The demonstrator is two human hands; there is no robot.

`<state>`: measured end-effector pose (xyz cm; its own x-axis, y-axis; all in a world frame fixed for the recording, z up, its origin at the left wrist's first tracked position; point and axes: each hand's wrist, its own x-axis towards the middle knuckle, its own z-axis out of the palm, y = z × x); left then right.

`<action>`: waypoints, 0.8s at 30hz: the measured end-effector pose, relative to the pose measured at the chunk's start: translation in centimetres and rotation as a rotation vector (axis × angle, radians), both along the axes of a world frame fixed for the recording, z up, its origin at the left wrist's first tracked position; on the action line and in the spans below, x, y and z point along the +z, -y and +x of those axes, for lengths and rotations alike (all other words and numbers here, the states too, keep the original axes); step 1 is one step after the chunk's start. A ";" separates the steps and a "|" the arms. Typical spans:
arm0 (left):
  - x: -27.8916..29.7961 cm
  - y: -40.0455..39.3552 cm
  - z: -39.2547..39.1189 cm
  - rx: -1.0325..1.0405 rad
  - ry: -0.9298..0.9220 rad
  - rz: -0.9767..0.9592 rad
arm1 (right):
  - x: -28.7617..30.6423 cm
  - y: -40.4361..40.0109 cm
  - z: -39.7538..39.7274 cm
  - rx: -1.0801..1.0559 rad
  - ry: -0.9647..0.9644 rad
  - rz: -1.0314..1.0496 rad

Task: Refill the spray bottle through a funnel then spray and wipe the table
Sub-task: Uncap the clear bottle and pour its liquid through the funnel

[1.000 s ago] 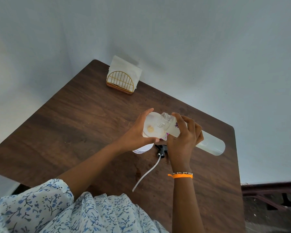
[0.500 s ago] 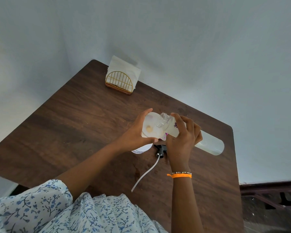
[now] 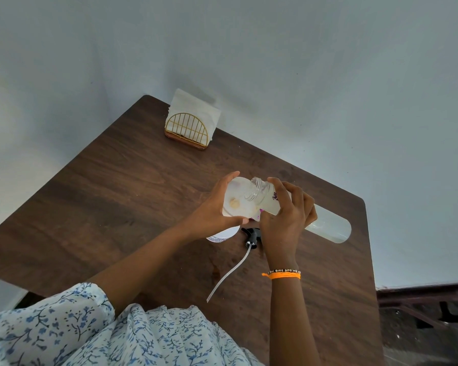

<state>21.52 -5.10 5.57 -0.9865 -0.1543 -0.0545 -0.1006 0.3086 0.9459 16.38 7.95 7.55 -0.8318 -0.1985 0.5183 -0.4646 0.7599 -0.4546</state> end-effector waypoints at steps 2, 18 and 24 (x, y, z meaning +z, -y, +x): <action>0.0 0.0 0.0 -0.001 -0.001 0.000 | 0.0 0.0 0.1 0.003 0.002 -0.003; -0.2 0.0 -0.1 0.000 -0.008 0.016 | 0.0 -0.1 -0.1 0.012 -0.019 0.019; -0.2 0.0 -0.2 0.007 -0.007 -0.004 | -0.1 -0.1 -0.1 0.010 -0.015 0.003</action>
<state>21.37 -5.14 5.40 -0.9857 -0.1614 -0.0475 -0.0965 0.3112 0.9454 16.30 8.01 7.48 -0.8221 -0.2087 0.5296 -0.4789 0.7566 -0.4452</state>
